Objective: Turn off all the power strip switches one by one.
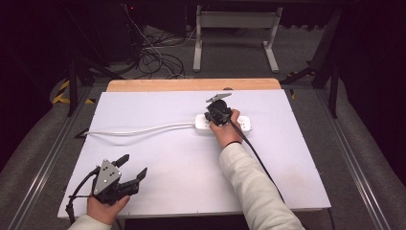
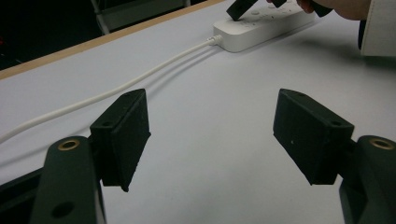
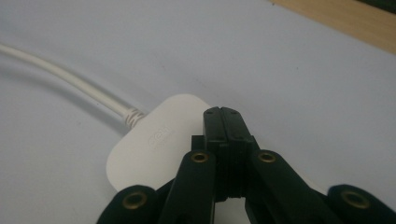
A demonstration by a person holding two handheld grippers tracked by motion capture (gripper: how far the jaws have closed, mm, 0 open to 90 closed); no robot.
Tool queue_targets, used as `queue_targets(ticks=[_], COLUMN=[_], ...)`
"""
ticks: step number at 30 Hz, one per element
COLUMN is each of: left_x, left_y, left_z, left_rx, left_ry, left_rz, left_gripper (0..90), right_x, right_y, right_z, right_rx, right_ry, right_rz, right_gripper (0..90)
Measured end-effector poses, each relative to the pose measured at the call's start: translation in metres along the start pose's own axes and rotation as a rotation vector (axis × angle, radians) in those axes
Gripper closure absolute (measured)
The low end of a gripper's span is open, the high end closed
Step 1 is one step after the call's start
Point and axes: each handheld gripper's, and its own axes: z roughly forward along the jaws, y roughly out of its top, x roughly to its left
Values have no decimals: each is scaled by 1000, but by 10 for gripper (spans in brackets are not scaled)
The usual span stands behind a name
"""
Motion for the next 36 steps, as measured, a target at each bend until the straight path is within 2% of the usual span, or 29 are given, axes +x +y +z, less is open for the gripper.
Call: queue_targets(ticks=[1, 2, 3, 5, 7, 9, 10, 11, 14, 18, 26, 30, 36], left_x=[0, 1, 1, 1, 1, 0, 0, -1, -1, 0, -1, -2, -4], left_y=[0, 0, 0, 0, 0, 0, 1, 1, 0, 1, 1, 1, 1], left_z=[1, 1, 1, 2, 3, 2, 2, 1, 0, 0, -3, -5, -8], left_rx=[-3, -2, -3, 0, 0, -1, -1, -4, -5, -11, -22, -31, -36], left_ry=[-3, -2, 0, -5, -4, -4, -5, -3, -2, -1, -11, -11, -13], left_rz=[-12, -6, -6, -15, -16, -10, -6, -9, -9, -14, -25, -20, -19], left_gripper=[278, 278, 278, 278, 278, 277, 277, 277, 277, 274, 261, 249, 230], right_x=[0, 2, 3, 7, 11, 13, 13, 13, 12, 12, 10, 6, -3], right_y=[2, 3, 5, 10, 13, 13, 13, 11, 5, -8, -41, -64, -98], right_z=[-4, -8, -15, -29, -40, -51, -56, -62, -79, -107, -150, -168, -185], right_rx=[-16, -32, -67, -115, -125, -135, -141, -158, -184, -228, -317, -356, -384], right_ry=[5, -9, -12, 14, 18, 30, 40, 49, 92, 146, 201, 210, 219], right_rz=[-10, -46, -64, -86, -124, -141, -141, -133, -118, -111, -107, -107, -91], right_gripper=[900, 900, 900, 900, 900, 900, 892, 768, 620, 486, 315, 274, 215])
